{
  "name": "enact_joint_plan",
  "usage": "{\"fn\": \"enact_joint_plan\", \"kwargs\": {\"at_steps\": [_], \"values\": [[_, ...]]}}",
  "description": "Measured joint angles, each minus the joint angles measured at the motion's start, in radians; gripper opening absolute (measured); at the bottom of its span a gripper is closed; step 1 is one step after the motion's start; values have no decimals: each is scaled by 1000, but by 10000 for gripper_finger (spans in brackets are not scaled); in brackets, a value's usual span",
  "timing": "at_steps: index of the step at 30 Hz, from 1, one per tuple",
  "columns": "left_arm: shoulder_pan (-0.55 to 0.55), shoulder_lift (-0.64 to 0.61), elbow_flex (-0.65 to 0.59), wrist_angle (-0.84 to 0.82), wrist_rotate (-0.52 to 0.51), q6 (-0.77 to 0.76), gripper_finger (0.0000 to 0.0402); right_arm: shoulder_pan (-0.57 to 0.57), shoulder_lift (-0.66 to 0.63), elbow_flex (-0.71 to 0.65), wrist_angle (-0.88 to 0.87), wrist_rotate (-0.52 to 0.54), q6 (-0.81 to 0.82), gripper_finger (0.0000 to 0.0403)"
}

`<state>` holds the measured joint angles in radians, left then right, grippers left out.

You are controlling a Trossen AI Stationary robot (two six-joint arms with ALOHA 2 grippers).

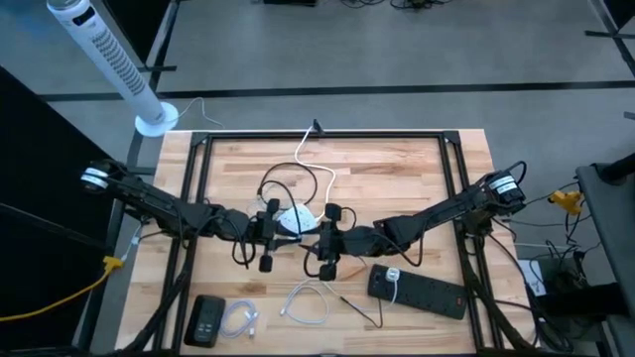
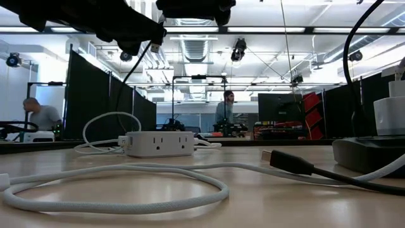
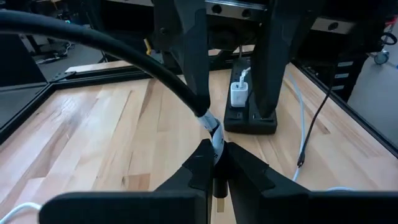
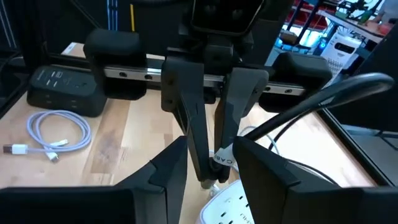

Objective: Plug in charger cables
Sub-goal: Insert the black charger cable into the white outlet

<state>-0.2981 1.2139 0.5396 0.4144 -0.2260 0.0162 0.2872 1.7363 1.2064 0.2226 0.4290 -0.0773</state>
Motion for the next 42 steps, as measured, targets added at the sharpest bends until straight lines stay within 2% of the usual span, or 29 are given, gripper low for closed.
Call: {"fn": "enact_joint_plan", "kwargs": {"at_steps": [7, 13, 18, 23, 28, 33, 38, 42], "values": [[-2, -5, 0, 1, 7, 1, 20, 8, -1, 1, -27, 21, 3, 105], [-3, -11, 3, 12, 12, 2, 20, 18, -4, 0, -73, 125, 45, 106], [-4, -10, 3, 8, 17, 3, 20, 19, -5, 0, -68, 100, 79, 124], [-3, -10, 3, 16, 11, 3, 20, 13, -1, 0, -20, -5, 80, 137], [-3, -4, 3, 25, 11, 2, 20, 7, -1, 0, 6, -12, 79, 136], [-3, -3, 3, 32, 11, 2, 20, 5, 0, 0, 19, -11, 85, 96], [-3, 24, 3, 64, 9, 2, 20, 5, 0, 0, 16, -16, 85, 20], [-3, 33, 3, 67, 9, 6, 20, 4, 1, 0, -2, -19, 98, 9]]}}
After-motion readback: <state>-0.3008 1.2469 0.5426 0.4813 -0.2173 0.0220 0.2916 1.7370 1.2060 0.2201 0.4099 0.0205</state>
